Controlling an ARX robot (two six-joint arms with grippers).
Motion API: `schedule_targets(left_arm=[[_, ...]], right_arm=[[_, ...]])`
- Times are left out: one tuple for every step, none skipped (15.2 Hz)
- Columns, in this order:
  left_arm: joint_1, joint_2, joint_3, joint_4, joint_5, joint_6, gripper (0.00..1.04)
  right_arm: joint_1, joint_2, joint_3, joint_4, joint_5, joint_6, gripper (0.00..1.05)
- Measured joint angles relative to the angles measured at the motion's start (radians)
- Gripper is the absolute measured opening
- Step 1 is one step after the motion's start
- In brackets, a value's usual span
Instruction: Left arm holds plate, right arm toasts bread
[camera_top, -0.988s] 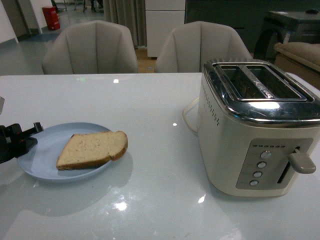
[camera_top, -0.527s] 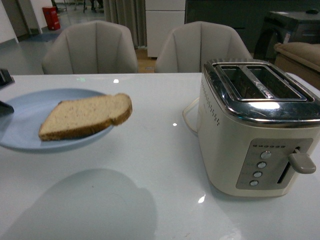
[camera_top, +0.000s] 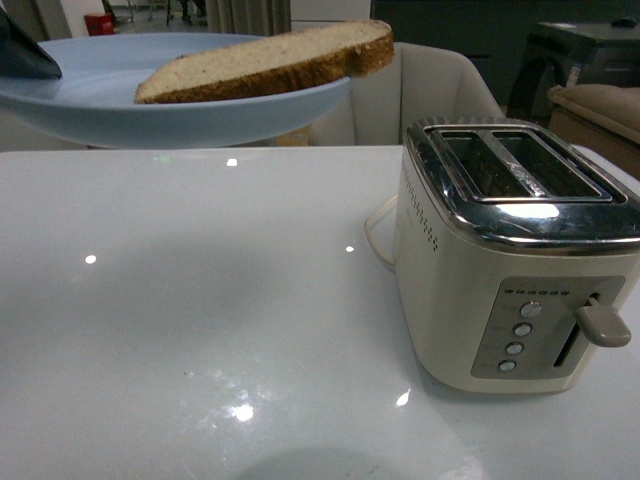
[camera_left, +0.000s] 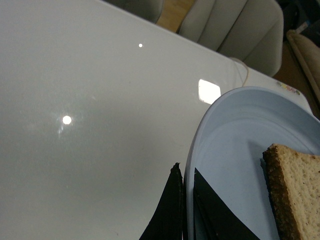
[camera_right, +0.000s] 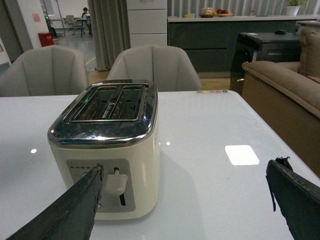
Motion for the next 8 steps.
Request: schedule_targets(left_arm=[[-0.024, 0.003, 0.001, -0.030, -0.018, -0.027, 0.03], [-0.042, 0.004, 0.001, -0.032, -0.024, -0.055, 0.03], [-0.063, 0.004, 0.001, -0.029, -0.027, -0.082, 0.03], [-0.089, 0.004, 0.001, -0.024, -0.036, -0.102, 0.03], [-0.114, 0.004, 0.001, -0.016, -0.037, -0.103, 0.03], [-0.138, 0.005, 0.001, 0.007, -0.057, -0.097, 0.03], [-0.151, 0.006, 0.001, 0.032, -0.060, -0.089, 0.03], [-0.150, 0.008, 0.001, 0.046, -0.067, -0.089, 0.03]], right_arm=[[0.000, 0.000, 0.000, 0.000, 0.000, 0.000, 0.98], [0.000, 0.000, 0.000, 0.000, 0.000, 0.000, 0.98], [0.000, 0.000, 0.000, 0.000, 0.000, 0.000, 0.98], [0.000, 0.000, 0.000, 0.000, 0.000, 0.000, 0.98], [0.000, 0.000, 0.000, 0.000, 0.000, 0.000, 0.98], [0.000, 0.000, 0.000, 0.000, 0.000, 0.000, 0.98], [0.000, 0.000, 0.000, 0.000, 0.000, 0.000, 0.98], [0.000, 0.000, 0.000, 0.000, 0.000, 0.000, 0.98]])
